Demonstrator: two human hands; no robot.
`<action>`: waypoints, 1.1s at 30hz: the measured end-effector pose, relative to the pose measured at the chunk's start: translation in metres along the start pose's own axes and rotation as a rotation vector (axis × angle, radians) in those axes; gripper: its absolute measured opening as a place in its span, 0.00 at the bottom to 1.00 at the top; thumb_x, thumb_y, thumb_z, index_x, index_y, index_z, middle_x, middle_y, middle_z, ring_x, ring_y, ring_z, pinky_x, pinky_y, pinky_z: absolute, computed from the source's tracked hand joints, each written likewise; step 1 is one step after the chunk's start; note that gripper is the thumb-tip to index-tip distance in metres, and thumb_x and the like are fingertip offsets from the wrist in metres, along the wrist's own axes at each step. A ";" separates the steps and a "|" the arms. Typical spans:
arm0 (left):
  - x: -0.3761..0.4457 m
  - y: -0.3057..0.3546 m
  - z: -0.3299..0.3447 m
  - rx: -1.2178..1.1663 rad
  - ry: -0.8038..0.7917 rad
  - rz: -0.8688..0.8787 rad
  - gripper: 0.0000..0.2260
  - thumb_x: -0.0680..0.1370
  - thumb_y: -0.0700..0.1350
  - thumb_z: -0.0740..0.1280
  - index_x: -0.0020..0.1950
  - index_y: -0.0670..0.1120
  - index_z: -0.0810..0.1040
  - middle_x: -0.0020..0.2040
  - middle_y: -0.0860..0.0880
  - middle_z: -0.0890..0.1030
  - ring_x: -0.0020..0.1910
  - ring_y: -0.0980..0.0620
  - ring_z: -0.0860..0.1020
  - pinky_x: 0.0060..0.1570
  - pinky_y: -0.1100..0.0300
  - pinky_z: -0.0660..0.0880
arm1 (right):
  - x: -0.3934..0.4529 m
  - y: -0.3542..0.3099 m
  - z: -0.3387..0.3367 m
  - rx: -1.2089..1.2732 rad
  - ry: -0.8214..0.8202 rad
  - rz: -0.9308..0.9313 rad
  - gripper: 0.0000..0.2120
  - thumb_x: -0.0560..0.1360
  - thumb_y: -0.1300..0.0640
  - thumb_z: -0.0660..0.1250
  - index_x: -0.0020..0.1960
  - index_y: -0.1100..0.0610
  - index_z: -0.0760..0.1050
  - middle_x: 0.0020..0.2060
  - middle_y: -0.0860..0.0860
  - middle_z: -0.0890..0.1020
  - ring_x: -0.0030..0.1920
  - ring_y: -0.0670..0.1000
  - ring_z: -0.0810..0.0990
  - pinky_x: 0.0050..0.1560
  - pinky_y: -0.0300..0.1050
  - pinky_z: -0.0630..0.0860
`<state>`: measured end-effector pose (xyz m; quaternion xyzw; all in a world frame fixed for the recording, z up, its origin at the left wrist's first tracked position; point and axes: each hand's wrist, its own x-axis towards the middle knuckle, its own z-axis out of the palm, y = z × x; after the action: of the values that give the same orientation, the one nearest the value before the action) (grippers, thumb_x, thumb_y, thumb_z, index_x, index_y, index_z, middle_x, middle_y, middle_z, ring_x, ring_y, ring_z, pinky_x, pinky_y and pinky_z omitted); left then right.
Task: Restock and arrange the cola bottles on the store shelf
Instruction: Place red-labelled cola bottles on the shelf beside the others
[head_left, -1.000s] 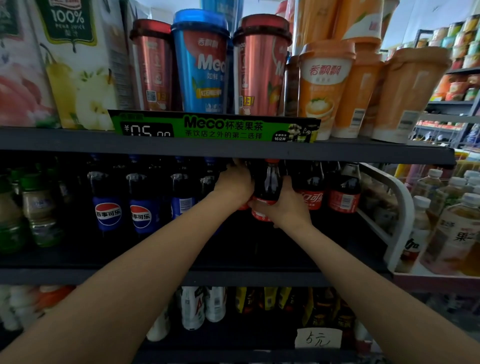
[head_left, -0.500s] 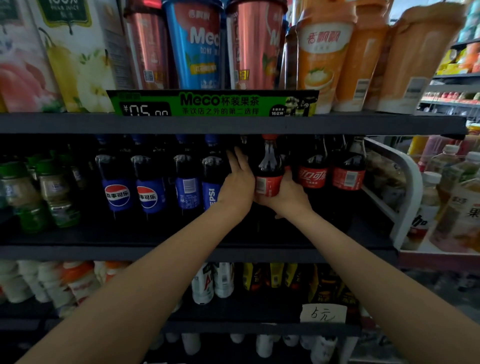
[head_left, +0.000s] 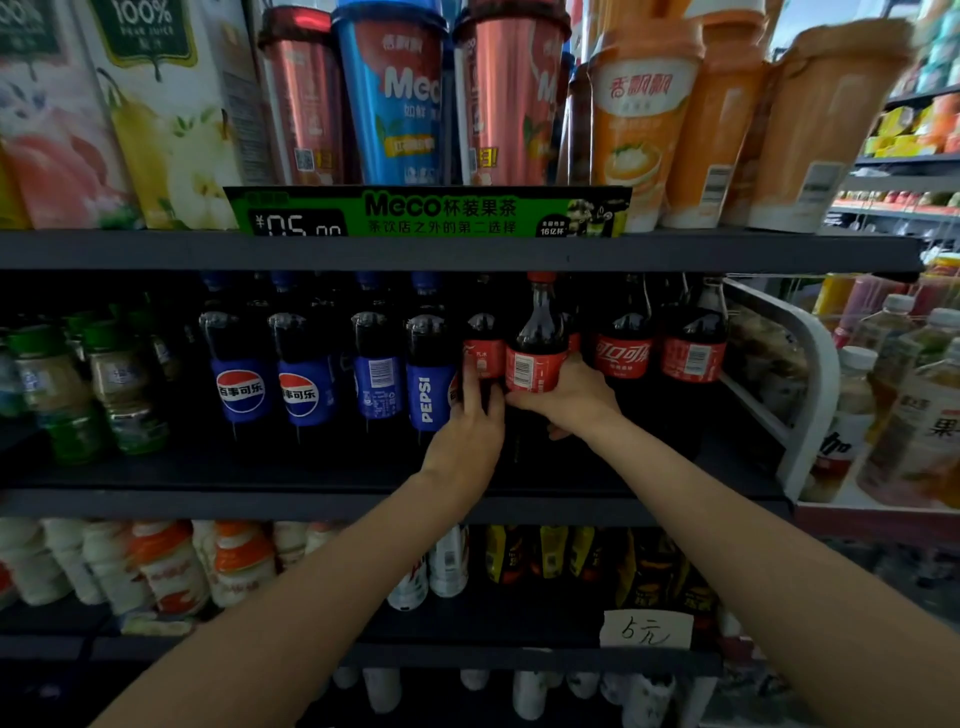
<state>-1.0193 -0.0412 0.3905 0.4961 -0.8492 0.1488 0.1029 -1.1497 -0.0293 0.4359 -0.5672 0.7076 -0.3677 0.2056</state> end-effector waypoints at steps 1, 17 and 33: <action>-0.003 0.001 -0.001 -0.080 -0.021 -0.032 0.29 0.79 0.36 0.57 0.75 0.38 0.46 0.74 0.31 0.46 0.70 0.36 0.63 0.69 0.52 0.63 | -0.001 0.000 0.000 0.005 0.002 0.001 0.37 0.65 0.45 0.75 0.67 0.57 0.64 0.56 0.54 0.79 0.48 0.53 0.82 0.42 0.52 0.83; 0.023 0.000 0.005 -0.552 -0.172 -0.154 0.27 0.75 0.37 0.64 0.72 0.43 0.61 0.70 0.36 0.58 0.63 0.36 0.70 0.63 0.51 0.69 | -0.003 0.005 0.004 0.069 0.012 0.023 0.37 0.67 0.49 0.75 0.69 0.57 0.62 0.59 0.56 0.77 0.49 0.56 0.81 0.43 0.54 0.83; 0.033 0.001 0.014 -0.682 -0.071 -0.184 0.18 0.74 0.35 0.63 0.64 0.37 0.68 0.62 0.37 0.73 0.61 0.40 0.73 0.57 0.51 0.73 | 0.007 0.020 0.013 -0.021 -0.062 -0.057 0.20 0.68 0.59 0.75 0.56 0.63 0.73 0.48 0.59 0.81 0.43 0.55 0.83 0.43 0.50 0.83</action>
<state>-1.0360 -0.0722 0.3881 0.5123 -0.8050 -0.1704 0.2460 -1.1555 -0.0382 0.4139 -0.6002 0.6884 -0.3483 0.2109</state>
